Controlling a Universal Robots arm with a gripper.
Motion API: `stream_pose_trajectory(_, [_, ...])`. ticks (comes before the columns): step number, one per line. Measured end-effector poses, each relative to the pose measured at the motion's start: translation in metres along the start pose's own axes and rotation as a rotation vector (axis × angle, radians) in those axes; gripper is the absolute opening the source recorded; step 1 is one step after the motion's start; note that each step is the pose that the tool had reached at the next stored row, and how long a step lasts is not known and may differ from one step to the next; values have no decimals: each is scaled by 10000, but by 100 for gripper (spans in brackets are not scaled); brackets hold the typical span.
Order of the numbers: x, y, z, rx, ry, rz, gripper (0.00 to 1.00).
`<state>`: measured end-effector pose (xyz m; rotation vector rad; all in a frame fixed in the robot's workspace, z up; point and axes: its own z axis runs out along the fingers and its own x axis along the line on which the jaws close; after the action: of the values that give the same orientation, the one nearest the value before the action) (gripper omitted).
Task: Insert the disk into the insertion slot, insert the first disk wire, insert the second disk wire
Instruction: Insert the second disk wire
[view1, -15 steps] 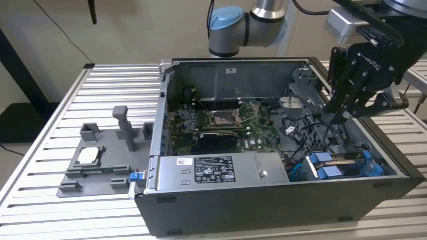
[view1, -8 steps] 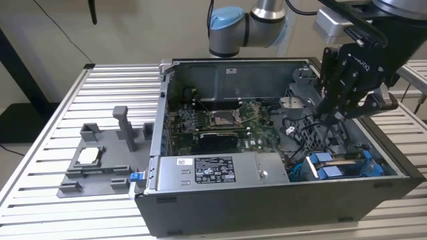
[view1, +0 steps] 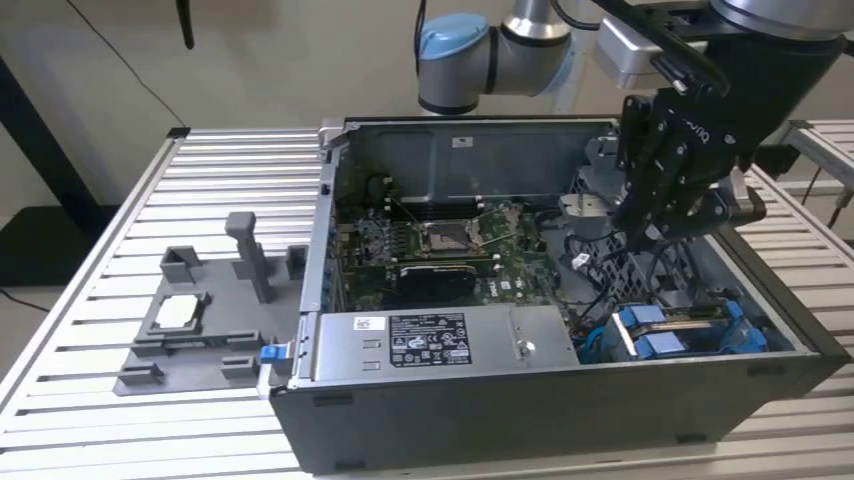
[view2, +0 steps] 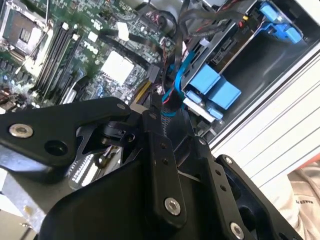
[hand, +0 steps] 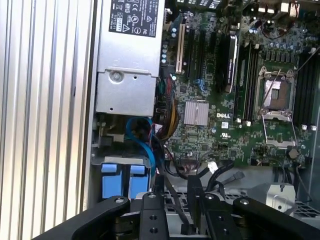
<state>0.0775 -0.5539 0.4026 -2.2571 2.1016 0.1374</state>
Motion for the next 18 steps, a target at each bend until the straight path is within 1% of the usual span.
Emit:
stream_pose_trajectory(11, [-12, 170, 4, 62, -2, -7, 33])
stream_pose_trajectory(18, [-15, 212, 6, 78, -3, -9, 33])
